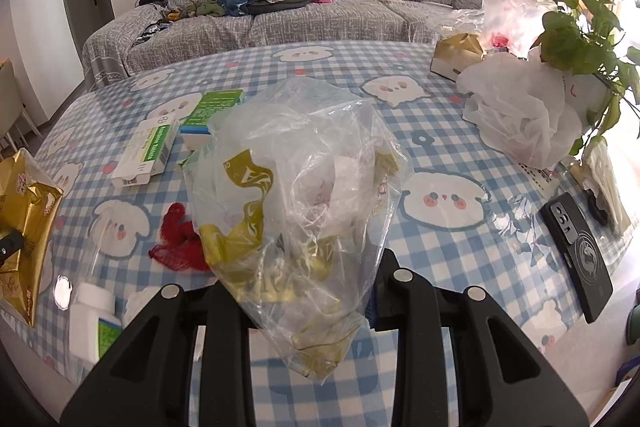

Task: Collect trash
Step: 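Lift the gold wrapper and plastic bag and carry both over the trash bin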

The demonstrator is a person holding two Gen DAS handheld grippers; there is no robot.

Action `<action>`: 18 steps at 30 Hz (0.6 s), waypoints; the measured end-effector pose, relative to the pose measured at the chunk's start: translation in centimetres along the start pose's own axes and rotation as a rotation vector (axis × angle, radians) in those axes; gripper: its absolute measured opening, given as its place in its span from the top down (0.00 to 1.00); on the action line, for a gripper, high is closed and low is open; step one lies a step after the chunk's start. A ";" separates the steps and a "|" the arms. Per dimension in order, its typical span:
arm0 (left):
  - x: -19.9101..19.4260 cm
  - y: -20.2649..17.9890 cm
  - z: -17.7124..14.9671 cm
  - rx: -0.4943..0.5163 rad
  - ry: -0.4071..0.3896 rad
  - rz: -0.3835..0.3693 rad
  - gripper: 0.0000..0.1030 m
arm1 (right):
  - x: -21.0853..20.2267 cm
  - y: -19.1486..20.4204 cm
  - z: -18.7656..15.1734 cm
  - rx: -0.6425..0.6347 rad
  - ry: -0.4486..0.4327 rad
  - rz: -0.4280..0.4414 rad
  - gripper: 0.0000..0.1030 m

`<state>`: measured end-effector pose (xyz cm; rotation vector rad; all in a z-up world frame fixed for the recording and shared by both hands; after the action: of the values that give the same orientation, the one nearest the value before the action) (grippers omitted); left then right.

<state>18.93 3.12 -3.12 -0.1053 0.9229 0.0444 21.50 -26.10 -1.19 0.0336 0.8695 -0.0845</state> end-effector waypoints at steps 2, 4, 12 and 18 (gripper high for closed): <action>-0.4 0.0 -0.4 0.001 0.000 -0.003 0.93 | -0.5 0.0 -0.3 0.000 -0.002 0.002 0.73; -1.0 -0.1 -0.8 0.003 -0.002 -0.006 0.93 | -1.0 -0.1 -0.6 -0.001 -0.004 0.004 0.73; -3.3 0.2 -2.2 0.004 -0.017 -0.011 0.93 | -3.6 0.4 -2.1 -0.009 -0.020 0.012 0.73; -4.9 0.8 -3.8 -0.015 -0.024 -0.024 0.93 | -6.0 1.5 -3.2 -0.017 -0.040 0.037 0.73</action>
<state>12.90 3.57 -1.56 -0.1294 0.8969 0.0297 15.33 -24.06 1.32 0.0314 0.8295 -0.0430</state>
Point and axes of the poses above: each gripper's, at about its wrist camera, not at the fingertips, and x roughly the way its jaws point, y to its left, z to its top, the point moved 3 cm from there along x, roughly the way its jaws point, and after that the axes turned 1 degree about z, right-handed, at the moved point
